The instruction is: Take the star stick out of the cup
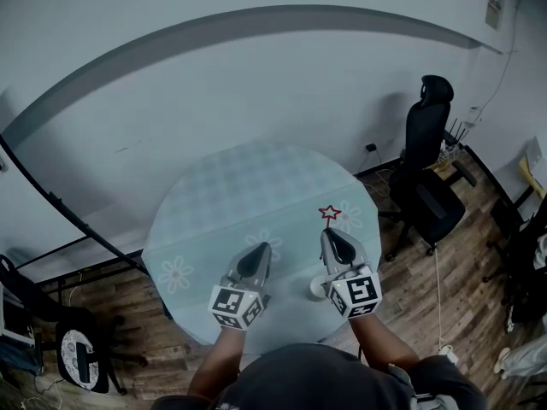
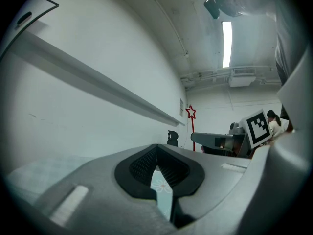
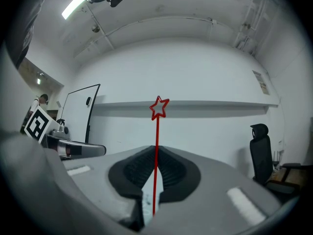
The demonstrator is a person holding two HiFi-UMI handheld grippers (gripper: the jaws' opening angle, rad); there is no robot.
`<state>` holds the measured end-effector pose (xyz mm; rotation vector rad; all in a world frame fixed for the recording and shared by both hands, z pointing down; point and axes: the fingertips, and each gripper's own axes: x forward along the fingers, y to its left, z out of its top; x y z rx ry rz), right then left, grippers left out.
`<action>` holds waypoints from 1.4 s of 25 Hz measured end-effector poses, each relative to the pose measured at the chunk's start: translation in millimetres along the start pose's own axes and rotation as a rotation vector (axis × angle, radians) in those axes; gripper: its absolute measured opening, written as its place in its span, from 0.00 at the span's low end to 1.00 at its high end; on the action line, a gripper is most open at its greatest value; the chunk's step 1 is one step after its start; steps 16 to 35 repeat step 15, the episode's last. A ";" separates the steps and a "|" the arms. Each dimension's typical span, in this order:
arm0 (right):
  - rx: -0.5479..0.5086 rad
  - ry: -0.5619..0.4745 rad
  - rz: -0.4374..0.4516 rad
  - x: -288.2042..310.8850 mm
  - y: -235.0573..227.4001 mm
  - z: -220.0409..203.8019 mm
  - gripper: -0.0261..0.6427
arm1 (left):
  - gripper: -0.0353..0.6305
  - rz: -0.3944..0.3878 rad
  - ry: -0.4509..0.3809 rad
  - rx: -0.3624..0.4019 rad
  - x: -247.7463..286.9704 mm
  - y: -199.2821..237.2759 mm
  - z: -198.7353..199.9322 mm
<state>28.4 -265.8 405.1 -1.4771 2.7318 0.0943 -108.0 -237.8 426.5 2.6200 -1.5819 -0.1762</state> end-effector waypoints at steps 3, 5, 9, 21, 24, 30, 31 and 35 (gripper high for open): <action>0.011 0.005 -0.002 1.1 -1.0 -4.3 0.06 | 0.06 -0.002 -0.010 -0.009 -0.1 0.7 2.9; 0.015 0.009 -0.004 1.3 -1.8 -7.0 0.06 | 0.06 -0.005 -0.005 -0.006 0.9 0.9 2.1; 0.020 0.017 -0.011 1.6 -2.4 -11.1 0.06 | 0.06 -0.014 0.009 -0.006 2.6 1.8 -1.0; 0.024 0.027 -0.017 3.2 -5.3 -17.6 0.06 | 0.06 -0.021 0.025 -0.007 6.7 3.3 -7.1; 0.024 0.027 -0.017 3.2 -5.3 -17.6 0.06 | 0.06 -0.021 0.025 -0.007 6.7 3.3 -7.1; 0.024 0.027 -0.017 3.2 -5.3 -17.6 0.06 | 0.06 -0.021 0.025 -0.007 6.7 3.3 -7.1; 0.024 0.027 -0.017 3.2 -5.3 -17.6 0.06 | 0.06 -0.021 0.025 -0.007 6.7 3.3 -7.1; 0.024 0.027 -0.017 3.2 -5.3 -17.6 0.06 | 0.06 -0.021 0.025 -0.007 6.7 3.3 -7.1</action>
